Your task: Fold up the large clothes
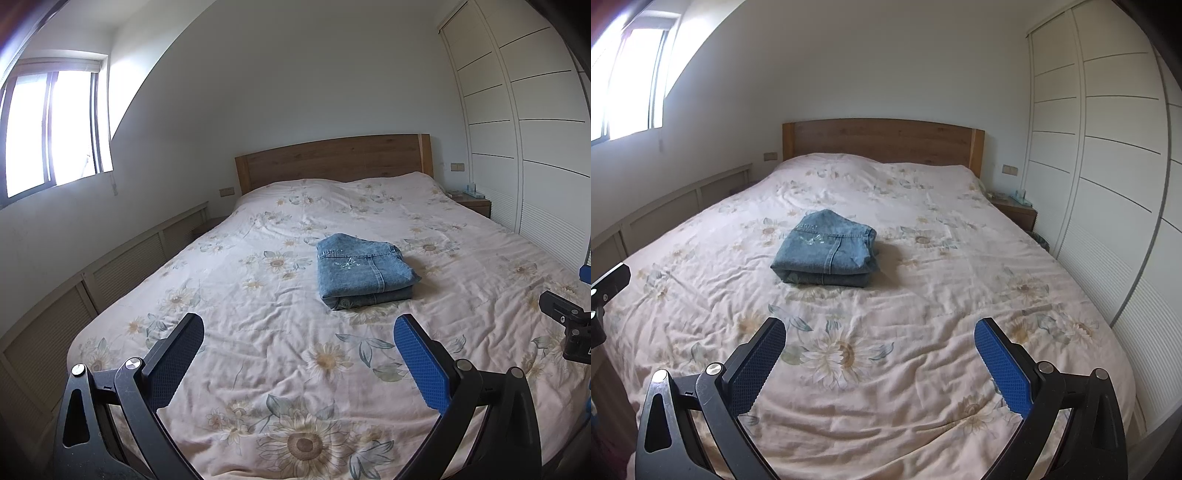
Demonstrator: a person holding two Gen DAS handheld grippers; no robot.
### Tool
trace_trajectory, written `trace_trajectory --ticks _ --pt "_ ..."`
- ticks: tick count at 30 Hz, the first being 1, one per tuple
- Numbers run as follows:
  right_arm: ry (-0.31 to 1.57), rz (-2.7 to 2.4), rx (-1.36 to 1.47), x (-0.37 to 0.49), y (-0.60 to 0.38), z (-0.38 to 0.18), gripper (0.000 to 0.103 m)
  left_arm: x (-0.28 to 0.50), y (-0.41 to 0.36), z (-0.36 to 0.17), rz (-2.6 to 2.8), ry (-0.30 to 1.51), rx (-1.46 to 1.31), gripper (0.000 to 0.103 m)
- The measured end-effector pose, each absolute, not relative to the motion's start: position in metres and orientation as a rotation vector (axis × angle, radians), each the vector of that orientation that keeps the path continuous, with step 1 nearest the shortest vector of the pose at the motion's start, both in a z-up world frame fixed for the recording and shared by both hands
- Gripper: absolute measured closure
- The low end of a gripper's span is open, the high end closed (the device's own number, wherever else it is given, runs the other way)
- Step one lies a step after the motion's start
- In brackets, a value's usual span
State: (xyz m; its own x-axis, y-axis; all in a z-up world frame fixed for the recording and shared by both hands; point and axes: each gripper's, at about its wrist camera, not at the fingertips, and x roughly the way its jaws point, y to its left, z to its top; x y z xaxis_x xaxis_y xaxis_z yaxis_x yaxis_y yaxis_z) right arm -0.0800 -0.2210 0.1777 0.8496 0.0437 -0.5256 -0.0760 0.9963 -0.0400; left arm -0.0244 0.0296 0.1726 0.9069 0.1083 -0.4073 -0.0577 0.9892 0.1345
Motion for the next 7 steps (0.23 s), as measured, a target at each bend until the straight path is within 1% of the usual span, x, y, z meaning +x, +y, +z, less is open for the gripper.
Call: trace_trajectory --ticks 7 --pt "0.553 0.062 -0.060 -0.0804 -0.2216 0.1766 0.001 -0.0231 0.0322 0.1698 0.089 0.434 0.115 0.001"
